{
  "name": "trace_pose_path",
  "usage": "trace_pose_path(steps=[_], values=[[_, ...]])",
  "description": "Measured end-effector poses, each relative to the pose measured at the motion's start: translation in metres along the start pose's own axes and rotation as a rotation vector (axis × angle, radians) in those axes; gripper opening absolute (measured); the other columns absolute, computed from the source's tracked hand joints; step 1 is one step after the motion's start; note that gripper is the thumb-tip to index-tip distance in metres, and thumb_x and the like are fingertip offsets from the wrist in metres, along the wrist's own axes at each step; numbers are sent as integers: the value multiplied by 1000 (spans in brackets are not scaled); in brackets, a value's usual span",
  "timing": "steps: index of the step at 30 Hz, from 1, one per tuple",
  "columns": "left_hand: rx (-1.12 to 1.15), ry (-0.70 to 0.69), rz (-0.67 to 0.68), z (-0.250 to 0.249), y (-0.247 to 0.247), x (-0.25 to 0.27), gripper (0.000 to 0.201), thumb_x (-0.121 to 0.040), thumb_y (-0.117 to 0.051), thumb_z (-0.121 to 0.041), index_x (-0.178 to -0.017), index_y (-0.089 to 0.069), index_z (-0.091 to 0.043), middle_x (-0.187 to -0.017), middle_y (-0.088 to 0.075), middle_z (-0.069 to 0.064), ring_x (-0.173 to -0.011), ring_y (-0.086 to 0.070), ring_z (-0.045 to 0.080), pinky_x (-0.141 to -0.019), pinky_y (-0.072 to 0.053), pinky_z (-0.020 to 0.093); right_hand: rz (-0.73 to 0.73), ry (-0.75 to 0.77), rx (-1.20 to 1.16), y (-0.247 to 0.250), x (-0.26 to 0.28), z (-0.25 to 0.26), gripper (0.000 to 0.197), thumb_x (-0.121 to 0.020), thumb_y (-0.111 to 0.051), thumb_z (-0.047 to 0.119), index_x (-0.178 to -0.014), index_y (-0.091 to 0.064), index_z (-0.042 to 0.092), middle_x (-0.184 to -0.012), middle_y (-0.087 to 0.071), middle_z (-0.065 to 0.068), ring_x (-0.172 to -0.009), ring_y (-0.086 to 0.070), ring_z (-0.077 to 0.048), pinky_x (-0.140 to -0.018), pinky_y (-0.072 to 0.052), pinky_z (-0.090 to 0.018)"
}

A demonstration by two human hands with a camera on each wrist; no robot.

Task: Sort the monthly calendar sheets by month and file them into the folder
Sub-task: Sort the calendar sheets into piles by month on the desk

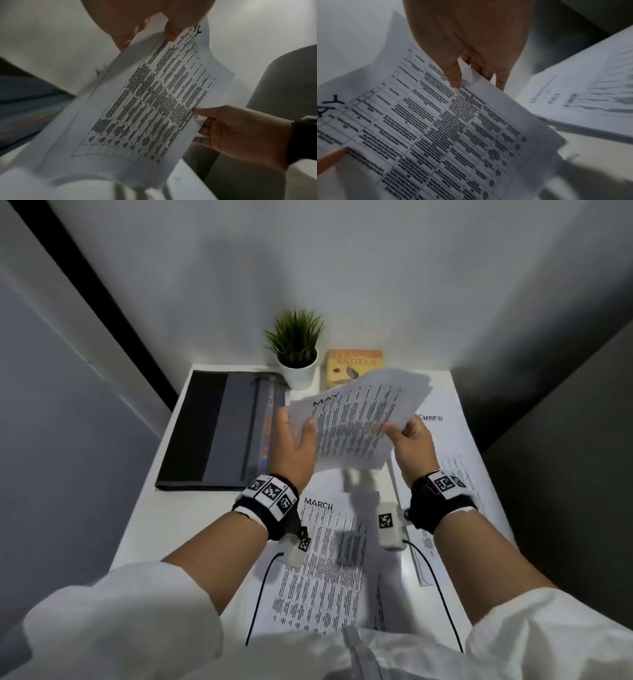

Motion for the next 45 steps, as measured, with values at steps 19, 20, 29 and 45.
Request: trace_pose_path(steps=[19, 20, 29, 45], values=[[-104, -1, 78, -17, -31, -11, 37, -101, -43, -28, -130, -38, -6, -112, -59, 7, -100, -56, 5, -90, -45, 36, -142, 191, 199, 46, -28, 55, 12, -92, -47, 26, -89, -55, 18, -82, -62, 5, -71, -58, -6, -64, -48, -22], [-164, -19, 132, -10, -34, -8, 26, -99, -46, -26, -119, -43, -10, -99, -58, 1, -86, -55, -2, -80, -45, 33, -160, 159, 251, 64, -31, 45, 18, -89, -48, 24, -89, -54, 7, -78, -57, 1, -69, -52, -10, -62, -44, -26], [-926, 51, 468, 114, 3, 39, 45, -84, -68, -22, -126, -53, -28, -126, -45, 4, -122, -42, 24, -101, -40, 38, -227, -397, 650, 225, 12, -98, 24, -93, -45, 5, -109, -59, -6, -111, -61, -24, -99, -58, -35, -83, -43, -37], [-885, 33, 365, 123, 13, 45, 30, -86, -64, -8, -115, -60, -17, -118, -39, 5, -113, -45, 20, -94, -49, 38, -198, -740, 1068, 236, 47, -160, 37, -93, -47, 10, -127, -45, -3, -134, -42, -27, -121, -44, -41, -96, -38, -41]])
Point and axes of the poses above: each hand's wrist, its own x-axis away from the middle knuckle, its own y-axis out of the back of the hand, z = x × y, the point moved 9 cm from there along -x, towards the middle knuckle
